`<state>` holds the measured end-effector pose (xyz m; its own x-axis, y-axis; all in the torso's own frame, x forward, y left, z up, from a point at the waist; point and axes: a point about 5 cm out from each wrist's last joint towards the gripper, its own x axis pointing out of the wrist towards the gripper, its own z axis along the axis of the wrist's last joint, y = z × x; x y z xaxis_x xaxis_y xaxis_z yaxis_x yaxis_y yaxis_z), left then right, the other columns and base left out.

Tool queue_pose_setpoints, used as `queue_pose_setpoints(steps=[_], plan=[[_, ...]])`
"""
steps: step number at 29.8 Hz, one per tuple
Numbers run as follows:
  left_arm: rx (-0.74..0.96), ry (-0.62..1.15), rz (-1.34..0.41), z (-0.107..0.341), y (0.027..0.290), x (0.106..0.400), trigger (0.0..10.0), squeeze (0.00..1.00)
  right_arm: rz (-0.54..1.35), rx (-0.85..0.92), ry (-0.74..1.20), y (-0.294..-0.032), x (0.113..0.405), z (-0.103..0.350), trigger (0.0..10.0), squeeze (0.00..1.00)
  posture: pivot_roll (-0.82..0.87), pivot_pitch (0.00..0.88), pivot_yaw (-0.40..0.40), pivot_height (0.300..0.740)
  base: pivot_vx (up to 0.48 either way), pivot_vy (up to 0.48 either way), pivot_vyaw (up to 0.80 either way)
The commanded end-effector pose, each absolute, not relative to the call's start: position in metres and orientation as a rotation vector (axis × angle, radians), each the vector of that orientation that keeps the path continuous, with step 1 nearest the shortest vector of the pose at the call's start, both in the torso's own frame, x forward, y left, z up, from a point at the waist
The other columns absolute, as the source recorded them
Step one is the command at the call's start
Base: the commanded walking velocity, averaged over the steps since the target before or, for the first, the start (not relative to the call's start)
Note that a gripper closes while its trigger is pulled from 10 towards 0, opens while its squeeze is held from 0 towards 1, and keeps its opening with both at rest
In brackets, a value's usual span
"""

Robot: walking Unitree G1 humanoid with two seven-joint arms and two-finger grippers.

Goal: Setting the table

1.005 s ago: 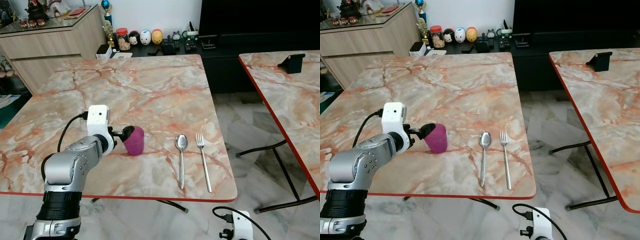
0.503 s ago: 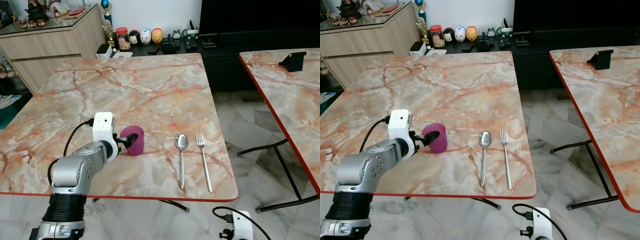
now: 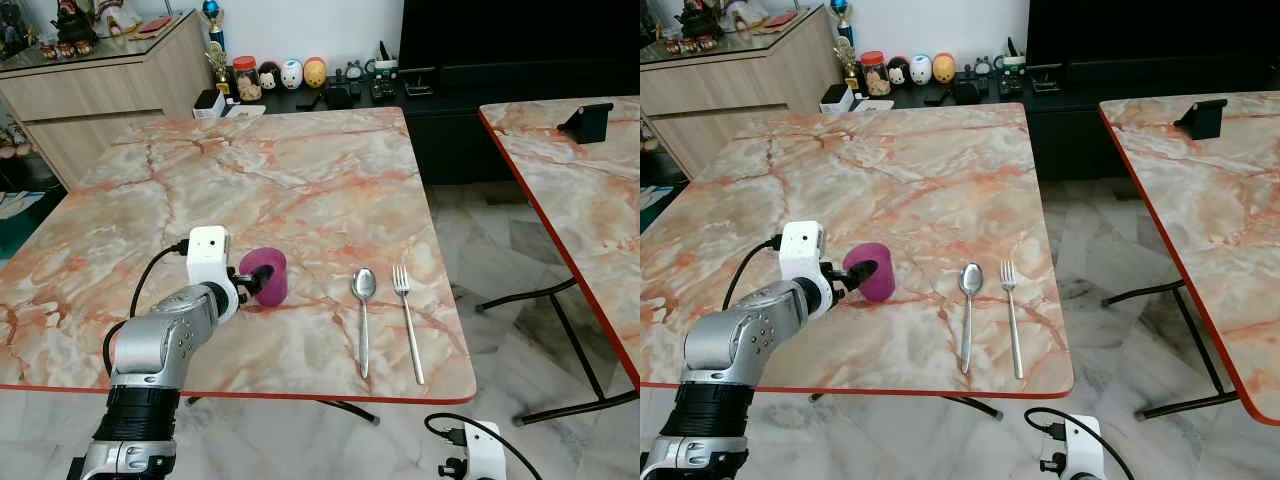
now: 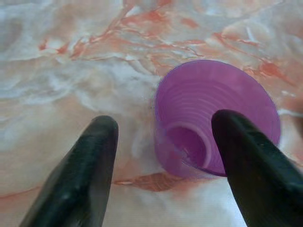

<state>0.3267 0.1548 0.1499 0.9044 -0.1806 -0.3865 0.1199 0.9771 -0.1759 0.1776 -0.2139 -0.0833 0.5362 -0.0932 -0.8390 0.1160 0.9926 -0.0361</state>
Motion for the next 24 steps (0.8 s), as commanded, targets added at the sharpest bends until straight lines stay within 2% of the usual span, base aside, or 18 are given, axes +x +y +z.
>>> queue_pose_setpoints(steps=[1,4,6,7,8,24], plan=[[-0.132,0.413,-0.119,0.150,0.161,0.329,1.5,0.00,-0.111,0.027,1.003,-0.210,0.176,-0.085,10.0,0.00,-0.02,0.000,0.113,0.740,0.000,0.000,0.00],[-0.136,0.411,-0.117,0.150,0.161,0.329,1.9,0.00,-0.111,0.027,1.002,-0.210,0.176,-0.085,10.0,0.00,-0.02,0.000,0.111,0.740,0.000,0.000,0.00],[-0.141,0.405,-0.117,0.152,0.160,0.330,2.7,0.00,-0.113,0.028,1.002,-0.210,0.176,-0.085,10.0,0.00,-0.02,0.000,0.111,0.740,0.000,0.000,0.00],[-0.144,0.399,-0.121,0.153,0.159,0.330,4.0,0.00,-0.114,0.028,1.002,-0.210,0.176,-0.085,10.0,0.00,-0.02,0.000,0.111,0.740,0.000,0.000,0.00],[-0.142,0.392,-0.131,0.154,0.157,0.331,9.8,0.00,-0.114,0.028,1.002,-0.210,0.176,-0.085,10.0,0.00,-0.02,0.000,0.111,0.740,0.000,0.000,0.00],[-0.147,0.395,-0.155,0.154,0.148,0.334,10.0,0.00,-0.115,0.032,1.002,-0.210,0.176,-0.085,10.0,0.00,-0.02,0.000,0.113,0.740,0.000,0.000,0.00]])
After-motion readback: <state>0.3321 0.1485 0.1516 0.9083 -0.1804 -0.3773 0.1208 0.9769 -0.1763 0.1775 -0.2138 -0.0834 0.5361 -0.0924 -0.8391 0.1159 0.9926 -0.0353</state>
